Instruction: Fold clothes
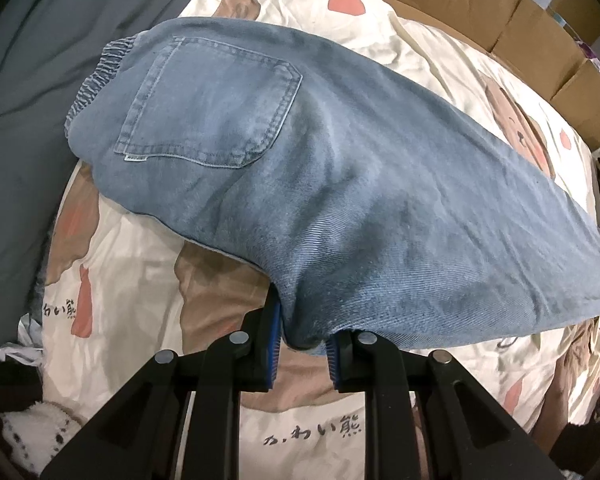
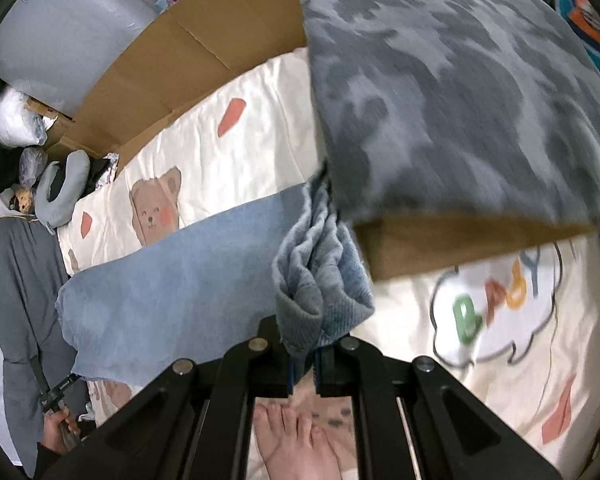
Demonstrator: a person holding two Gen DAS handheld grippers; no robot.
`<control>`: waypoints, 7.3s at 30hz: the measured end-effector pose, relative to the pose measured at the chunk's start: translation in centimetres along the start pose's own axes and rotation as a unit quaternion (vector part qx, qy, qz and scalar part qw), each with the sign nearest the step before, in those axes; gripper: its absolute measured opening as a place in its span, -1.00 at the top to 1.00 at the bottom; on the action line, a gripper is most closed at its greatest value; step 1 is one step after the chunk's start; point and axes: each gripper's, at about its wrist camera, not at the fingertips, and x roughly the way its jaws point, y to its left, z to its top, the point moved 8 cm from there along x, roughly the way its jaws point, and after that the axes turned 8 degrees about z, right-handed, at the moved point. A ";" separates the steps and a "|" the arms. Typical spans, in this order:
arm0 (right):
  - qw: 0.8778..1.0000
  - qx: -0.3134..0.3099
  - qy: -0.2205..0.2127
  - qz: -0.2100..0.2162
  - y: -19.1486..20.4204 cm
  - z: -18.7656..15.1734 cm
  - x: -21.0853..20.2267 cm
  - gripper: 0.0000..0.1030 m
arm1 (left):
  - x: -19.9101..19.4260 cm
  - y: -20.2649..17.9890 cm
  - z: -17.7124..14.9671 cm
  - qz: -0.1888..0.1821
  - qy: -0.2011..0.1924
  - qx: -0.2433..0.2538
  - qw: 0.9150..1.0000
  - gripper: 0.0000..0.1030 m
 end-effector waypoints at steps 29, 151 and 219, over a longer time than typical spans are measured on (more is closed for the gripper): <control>0.997 0.031 0.047 -0.056 -9.5 -11.6 -8.3 0.91 | -0.2 -2.0 0.0 -0.049 0.031 0.040 0.998 0.64; 0.987 -0.024 0.007 -0.156 -9.9 -5.1 -1.8 0.53 | 7.6 7.8 28.3 0.122 -0.019 0.015 0.992 0.61; 0.982 -0.160 0.015 -0.099 -4.9 -9.2 9.9 0.33 | 4.3 -37.4 13.2 -0.152 -0.063 0.376 0.912 0.59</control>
